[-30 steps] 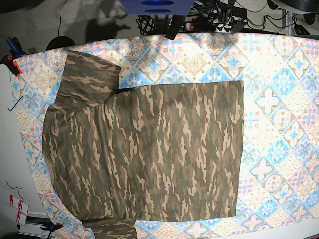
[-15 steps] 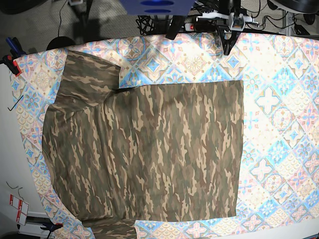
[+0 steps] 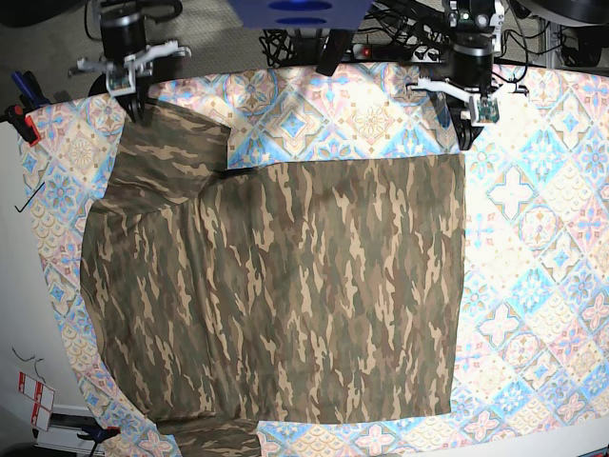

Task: Fold the T-shirt properly
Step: 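Lower both grippers toward the shirt's shoulder corners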

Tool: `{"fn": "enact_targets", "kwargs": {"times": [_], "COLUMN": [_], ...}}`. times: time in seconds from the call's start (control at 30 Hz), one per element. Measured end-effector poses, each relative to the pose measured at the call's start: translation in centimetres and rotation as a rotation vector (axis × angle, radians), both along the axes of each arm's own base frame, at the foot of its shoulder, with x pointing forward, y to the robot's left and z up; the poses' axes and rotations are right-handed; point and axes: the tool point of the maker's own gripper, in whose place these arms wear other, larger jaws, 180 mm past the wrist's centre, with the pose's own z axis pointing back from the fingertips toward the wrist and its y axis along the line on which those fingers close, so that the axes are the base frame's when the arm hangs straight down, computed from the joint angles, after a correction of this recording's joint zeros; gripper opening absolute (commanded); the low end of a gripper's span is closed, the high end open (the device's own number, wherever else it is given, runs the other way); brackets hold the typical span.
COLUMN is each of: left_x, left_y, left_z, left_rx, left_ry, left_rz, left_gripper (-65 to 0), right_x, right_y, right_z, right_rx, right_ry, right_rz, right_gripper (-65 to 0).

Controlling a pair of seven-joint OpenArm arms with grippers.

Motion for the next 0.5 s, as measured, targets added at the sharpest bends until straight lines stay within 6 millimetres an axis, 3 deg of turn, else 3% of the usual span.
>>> {"fn": "enact_targets", "kwargs": {"times": [0.13, 0.27, 0.5], "left_x": [2.5, 4.0, 6.3], "left_y": [0.3, 1.2, 3.8], "left_z": [-0.2, -0.1, 0.8], "left_rx": [-0.01, -0.044, -0.003], "left_ry": [0.038, 0.084, 0.119], "left_rz": [-0.035, -0.054, -0.065], "left_gripper": [-65.0, -65.0, -65.0], "right_x": [1.7, 2.6, 5.5], "right_y": [-0.3, -0.1, -0.3], "right_z": [-0.8, -1.1, -1.1], "right_rx": [0.015, 0.14, 0.241], "right_ry": [0.035, 0.045, 0.056], "right_rz": [-0.051, -0.133, -0.193], "right_gripper": [-65.0, -64.6, -51.7]}}
